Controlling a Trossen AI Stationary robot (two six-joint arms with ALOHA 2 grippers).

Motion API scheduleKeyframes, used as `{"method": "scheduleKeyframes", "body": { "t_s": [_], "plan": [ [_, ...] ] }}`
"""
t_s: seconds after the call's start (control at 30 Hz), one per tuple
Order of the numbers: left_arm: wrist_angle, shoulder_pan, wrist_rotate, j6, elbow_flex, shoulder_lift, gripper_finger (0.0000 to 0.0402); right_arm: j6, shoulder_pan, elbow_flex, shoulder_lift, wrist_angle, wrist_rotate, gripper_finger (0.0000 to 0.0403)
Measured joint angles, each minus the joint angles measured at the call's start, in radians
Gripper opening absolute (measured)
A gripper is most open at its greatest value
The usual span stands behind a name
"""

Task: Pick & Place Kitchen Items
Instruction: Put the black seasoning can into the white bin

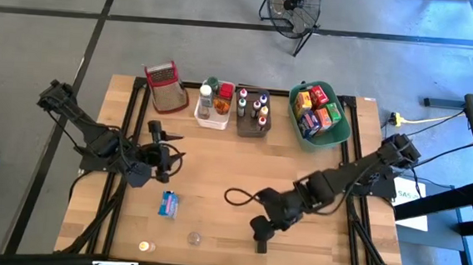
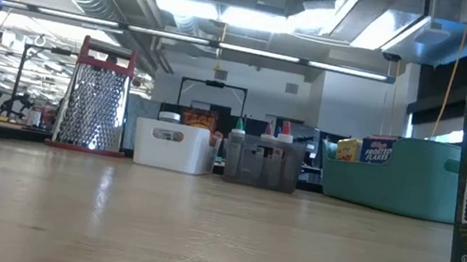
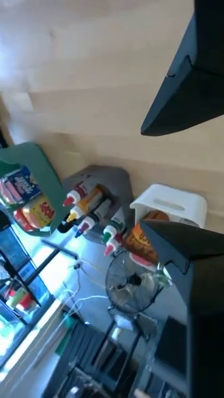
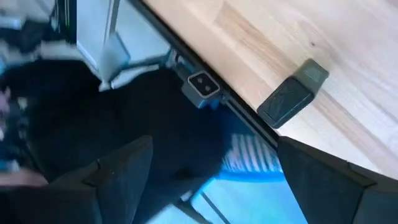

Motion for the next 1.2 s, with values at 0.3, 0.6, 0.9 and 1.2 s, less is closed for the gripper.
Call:
{"method": "scheduleKeyframes", "body": {
  "t_s": [0.3,0.6,0.9,1.2],
  "plan": [
    [0.102,0.151,0.028,0.224,0.0,0.0,0.0219,0.204,0.075,-0.001,0.093,0.017,0.07,0.0346],
    [0.253,0.354,0.304,0.422,0.0,0.0,0.0219,0.319,0.067,-0.001,0.14,0.022,0.081,0.0346],
    [0.356,0.523,0.547,0.541,0.0,0.0,0.0217,0.408,0.067,-0.001,0.167,-0.062,0.092,0.0346],
    [0.364,0.64,0.75,0.552,0.0,0.0,0.0216,0.41,0.057,-0.002,0.234,-0.083,0.095,0.0346]
  ]
}}
